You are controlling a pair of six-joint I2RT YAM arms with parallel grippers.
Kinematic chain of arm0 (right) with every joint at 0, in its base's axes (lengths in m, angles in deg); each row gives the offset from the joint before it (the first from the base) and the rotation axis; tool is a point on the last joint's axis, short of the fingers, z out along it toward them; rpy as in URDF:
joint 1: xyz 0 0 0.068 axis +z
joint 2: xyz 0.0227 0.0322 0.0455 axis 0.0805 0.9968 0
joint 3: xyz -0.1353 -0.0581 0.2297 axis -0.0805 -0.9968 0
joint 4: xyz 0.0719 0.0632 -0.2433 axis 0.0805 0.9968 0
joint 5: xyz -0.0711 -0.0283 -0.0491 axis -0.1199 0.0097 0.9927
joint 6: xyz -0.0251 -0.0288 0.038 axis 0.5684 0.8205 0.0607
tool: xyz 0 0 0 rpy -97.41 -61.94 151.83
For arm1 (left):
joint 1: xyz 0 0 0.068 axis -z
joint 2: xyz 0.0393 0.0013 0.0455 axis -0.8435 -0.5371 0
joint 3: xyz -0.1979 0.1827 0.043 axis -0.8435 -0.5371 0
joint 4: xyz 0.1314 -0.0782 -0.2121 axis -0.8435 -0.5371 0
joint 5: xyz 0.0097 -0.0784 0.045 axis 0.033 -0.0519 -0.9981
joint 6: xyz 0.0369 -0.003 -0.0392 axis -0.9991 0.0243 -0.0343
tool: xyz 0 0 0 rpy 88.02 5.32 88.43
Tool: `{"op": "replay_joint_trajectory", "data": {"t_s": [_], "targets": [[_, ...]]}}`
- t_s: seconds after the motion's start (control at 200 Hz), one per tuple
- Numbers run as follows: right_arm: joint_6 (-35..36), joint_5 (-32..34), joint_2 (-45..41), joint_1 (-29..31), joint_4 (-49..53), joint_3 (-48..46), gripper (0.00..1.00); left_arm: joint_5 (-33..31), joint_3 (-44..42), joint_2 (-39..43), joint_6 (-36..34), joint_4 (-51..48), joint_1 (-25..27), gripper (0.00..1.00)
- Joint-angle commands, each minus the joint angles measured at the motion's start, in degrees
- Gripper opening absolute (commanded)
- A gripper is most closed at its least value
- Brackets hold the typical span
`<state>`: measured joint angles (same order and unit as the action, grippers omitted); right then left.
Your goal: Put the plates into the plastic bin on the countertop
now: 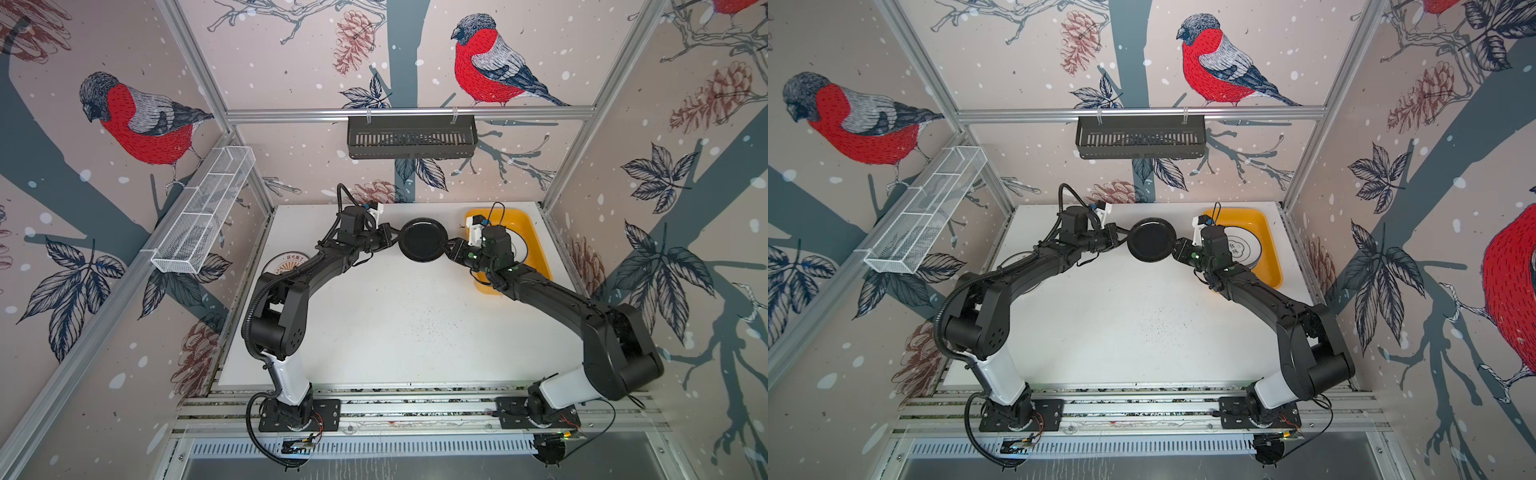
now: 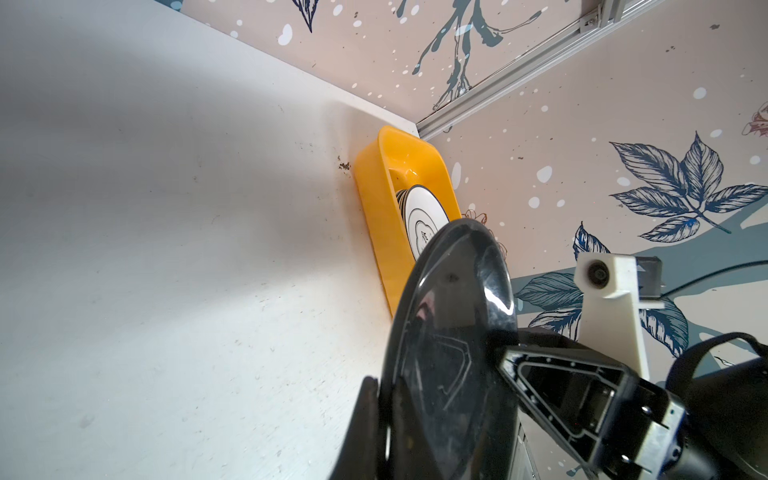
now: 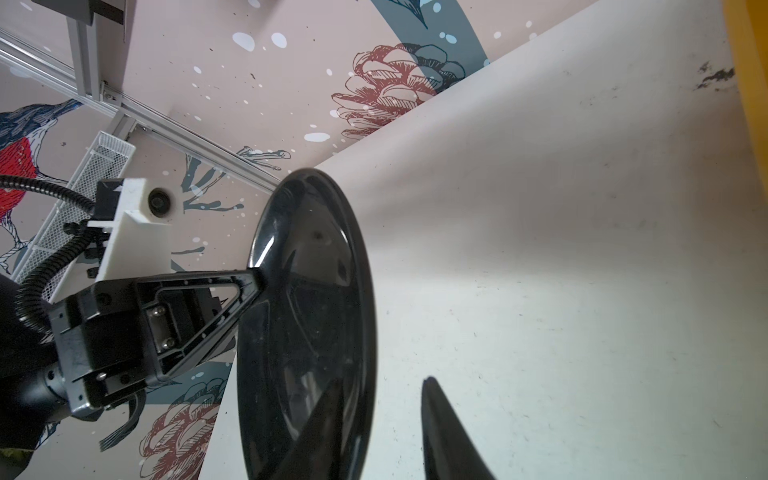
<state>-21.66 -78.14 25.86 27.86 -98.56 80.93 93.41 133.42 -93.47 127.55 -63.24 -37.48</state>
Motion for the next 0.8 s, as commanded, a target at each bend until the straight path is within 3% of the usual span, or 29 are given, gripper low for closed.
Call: {"op": "replay_joint_trajectory", "data": {"t_s": [0.0, 0.27, 0.395, 0.52, 0.645, 0.796], "targets": [[-0.91, 0.27, 0.63, 0.35, 0.41, 0.60, 0.26, 1.51, 0.12, 1.17, -0.61, 3.79, 0.16, 0.07], [-2.28, 0.73, 0.97, 0.44, 0.68, 0.58, 0.07, 2.65, -0.64, 1.62, -0.85, 4.84, 0.71, 0.12], [-2.82, 0.91, 0.55, 0.27, 0.75, 0.43, 0.03, 3.02, -1.70, 2.77, -1.43, 6.64, 0.71, 0.23], [-3.18, 1.49, -0.02, 0.09, 1.06, 0.43, 0.03, 2.39, -2.29, 3.93, -2.61, 6.54, 0.74, 0.42], [-3.38, 1.97, -0.80, -0.43, 1.64, 0.35, 0.02, 1.34, -2.68, 5.09, -4.58, 5.19, 0.81, 0.77], [-3.37, 2.59, -2.22, -1.73, 2.42, -0.07, 0.02, -0.76, -3.97, 7.20, -7.15, 4.80, 0.82, 0.96]]}}
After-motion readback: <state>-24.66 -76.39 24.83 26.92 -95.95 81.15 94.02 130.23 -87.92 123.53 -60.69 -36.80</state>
